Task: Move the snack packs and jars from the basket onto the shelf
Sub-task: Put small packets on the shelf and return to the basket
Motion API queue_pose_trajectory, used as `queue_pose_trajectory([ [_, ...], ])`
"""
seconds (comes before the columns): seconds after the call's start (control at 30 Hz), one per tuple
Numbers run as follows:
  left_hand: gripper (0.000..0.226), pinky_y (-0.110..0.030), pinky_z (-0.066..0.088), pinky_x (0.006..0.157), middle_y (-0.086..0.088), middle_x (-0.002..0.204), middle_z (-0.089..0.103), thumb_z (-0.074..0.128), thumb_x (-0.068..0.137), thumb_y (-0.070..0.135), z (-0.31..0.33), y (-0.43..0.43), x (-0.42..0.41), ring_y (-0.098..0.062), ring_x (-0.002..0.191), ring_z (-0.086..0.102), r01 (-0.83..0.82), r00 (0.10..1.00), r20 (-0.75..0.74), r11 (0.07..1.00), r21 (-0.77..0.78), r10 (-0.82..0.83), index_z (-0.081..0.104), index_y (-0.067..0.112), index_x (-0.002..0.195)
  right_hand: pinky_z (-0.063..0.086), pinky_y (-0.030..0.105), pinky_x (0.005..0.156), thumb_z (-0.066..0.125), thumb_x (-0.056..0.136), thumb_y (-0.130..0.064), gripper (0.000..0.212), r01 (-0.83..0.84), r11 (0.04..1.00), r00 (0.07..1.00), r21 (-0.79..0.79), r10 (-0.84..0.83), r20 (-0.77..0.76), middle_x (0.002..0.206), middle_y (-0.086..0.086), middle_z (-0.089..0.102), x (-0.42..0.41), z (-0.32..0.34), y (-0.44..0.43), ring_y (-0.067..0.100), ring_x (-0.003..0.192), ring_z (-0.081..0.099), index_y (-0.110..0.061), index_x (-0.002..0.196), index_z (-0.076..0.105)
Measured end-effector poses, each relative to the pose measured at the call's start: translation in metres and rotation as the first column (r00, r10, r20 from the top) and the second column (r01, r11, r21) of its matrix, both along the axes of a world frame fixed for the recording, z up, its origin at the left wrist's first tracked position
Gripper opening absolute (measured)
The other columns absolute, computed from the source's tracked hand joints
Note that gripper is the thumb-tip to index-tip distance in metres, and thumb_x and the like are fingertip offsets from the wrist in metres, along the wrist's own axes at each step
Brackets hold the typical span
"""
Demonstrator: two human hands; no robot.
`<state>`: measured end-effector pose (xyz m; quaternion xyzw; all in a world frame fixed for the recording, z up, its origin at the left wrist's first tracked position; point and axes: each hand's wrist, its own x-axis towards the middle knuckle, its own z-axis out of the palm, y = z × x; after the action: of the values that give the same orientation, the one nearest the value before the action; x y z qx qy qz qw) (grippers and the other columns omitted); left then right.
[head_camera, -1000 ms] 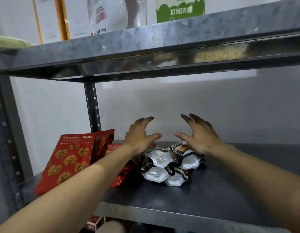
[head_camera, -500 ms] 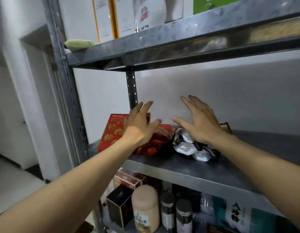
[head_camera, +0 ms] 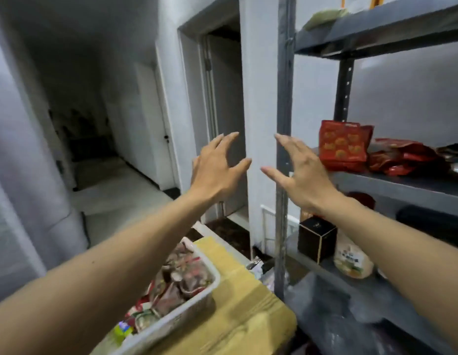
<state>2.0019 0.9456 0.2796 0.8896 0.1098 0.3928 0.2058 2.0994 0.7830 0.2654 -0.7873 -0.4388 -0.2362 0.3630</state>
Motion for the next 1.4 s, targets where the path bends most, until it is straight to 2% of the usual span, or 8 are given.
queue_pose_trajectory([
  [0.43, 0.061, -0.046, 0.027, 0.115, 0.004, 0.15, 0.04, 0.059, 0.089, 0.044, -0.083, 0.161, -0.149, -0.015, 0.14, 0.032, -0.346, 0.934, -0.159, 0.922, -0.176, 0.32, 0.039, 0.029, 0.144, 0.031, 0.036, 0.112, 0.062, 0.09, -0.046, 0.073, -0.374, 0.92, 0.903, -0.114, 0.333, -0.271, 0.153, -0.001, 0.039, -0.098, -0.079, 0.211, 0.018, 0.139, 0.037, -0.028, 0.152, 0.027],
  [0.73, 0.058, -0.044, 0.043, 0.104, -0.005, 0.137, 0.051, 0.063, 0.089, 0.04, -0.148, 0.228, -0.096, -0.022, 0.125, 0.049, -0.411, 0.896, -0.319, 0.847, -0.337, 0.308, 0.04, 0.033, 0.142, 0.045, 0.039, 0.1, 0.067, 0.086, -0.042, 0.063, -0.4, 0.864, 0.824, -0.306, 0.192, -0.534, 0.137, 0.005, 0.057, -0.029, -0.16, 0.297, 0.024, 0.123, 0.053, -0.02, 0.14, 0.046],
  [0.9, 0.026, -0.025, 0.05, 0.068, -0.002, 0.105, 0.065, 0.063, 0.088, 0.027, -0.221, 0.252, -0.062, -0.015, 0.088, 0.061, -0.486, 0.859, -0.458, 0.643, -0.592, 0.228, 0.056, 0.026, 0.114, 0.045, 0.031, 0.082, 0.071, 0.083, -0.045, 0.072, -0.385, 0.746, 0.755, -0.543, -0.084, -0.65, 0.132, 0.015, 0.055, -0.002, -0.229, 0.321, 0.031, 0.115, 0.055, -0.008, 0.139, 0.043],
  [1.0, 0.013, -0.034, 0.052, 0.077, -0.007, 0.096, 0.071, 0.067, 0.085, 0.028, -0.267, 0.271, -0.041, -0.025, 0.089, 0.066, -0.547, 0.831, -0.522, 0.458, -0.701, 0.193, 0.062, 0.02, 0.094, 0.045, 0.03, 0.07, 0.07, 0.084, -0.037, 0.048, -0.38, 0.711, 0.715, -0.592, -0.18, -0.676, 0.112, 0.012, 0.058, 0.001, -0.263, 0.33, 0.026, 0.09, 0.054, -0.008, 0.119, 0.053],
  [1.1, 0.019, -0.033, 0.05, 0.072, -0.011, 0.099, 0.072, 0.068, 0.086, 0.028, -0.31, 0.287, -0.023, -0.025, 0.086, 0.064, -0.566, 0.821, -0.56, 0.3, -0.768, 0.115, 0.068, 0.012, 0.097, 0.044, 0.026, 0.064, 0.075, 0.082, -0.033, 0.025, -0.398, 0.69, 0.664, -0.605, -0.239, -0.709, 0.094, 0.003, 0.057, 0.0, -0.292, 0.335, 0.021, 0.082, 0.055, -0.02, 0.087, 0.054],
  [1.23, 0.027, -0.037, 0.049, 0.066, -0.01, 0.093, 0.068, 0.067, 0.087, 0.031, -0.351, 0.299, -0.004, -0.025, 0.076, 0.061, -0.553, 0.829, -0.558, 0.198, -0.809, 0.035, 0.063, 0.01, 0.105, 0.047, 0.023, 0.072, 0.084, 0.072, -0.033, 0.044, -0.445, 0.7, 0.586, -0.559, -0.245, -0.773, 0.104, -0.001, 0.065, 0.004, -0.321, 0.339, 0.018, 0.091, 0.062, -0.022, 0.11, 0.064],
  [1.3, 0.029, -0.034, 0.048, 0.063, -0.006, 0.098, 0.066, 0.066, 0.089, 0.03, -0.364, 0.303, 0.006, -0.021, 0.074, 0.06, -0.533, 0.844, -0.536, 0.165, -0.83, 0.03, 0.055, 0.013, 0.11, 0.049, 0.025, 0.076, 0.088, 0.067, -0.031, 0.048, -0.445, 0.725, 0.529, -0.525, -0.26, -0.808, 0.103, -0.003, 0.064, 0.009, -0.329, 0.34, 0.017, 0.095, 0.062, -0.026, 0.105, 0.058],
  [1.4, 0.044, -0.039, 0.053, 0.086, -0.006, 0.108, 0.063, 0.073, 0.083, 0.034, -0.374, 0.305, 0.018, -0.023, 0.092, 0.062, -0.52, 0.854, -0.517, 0.1, -0.848, 0.06, 0.047, 0.016, 0.114, 0.057, 0.038, 0.083, 0.093, 0.055, -0.036, 0.064, -0.414, 0.762, 0.474, -0.498, -0.287, -0.833, 0.103, -0.002, 0.07, 0.016, -0.347, 0.341, 0.019, 0.094, 0.067, -0.024, 0.105, 0.055],
])
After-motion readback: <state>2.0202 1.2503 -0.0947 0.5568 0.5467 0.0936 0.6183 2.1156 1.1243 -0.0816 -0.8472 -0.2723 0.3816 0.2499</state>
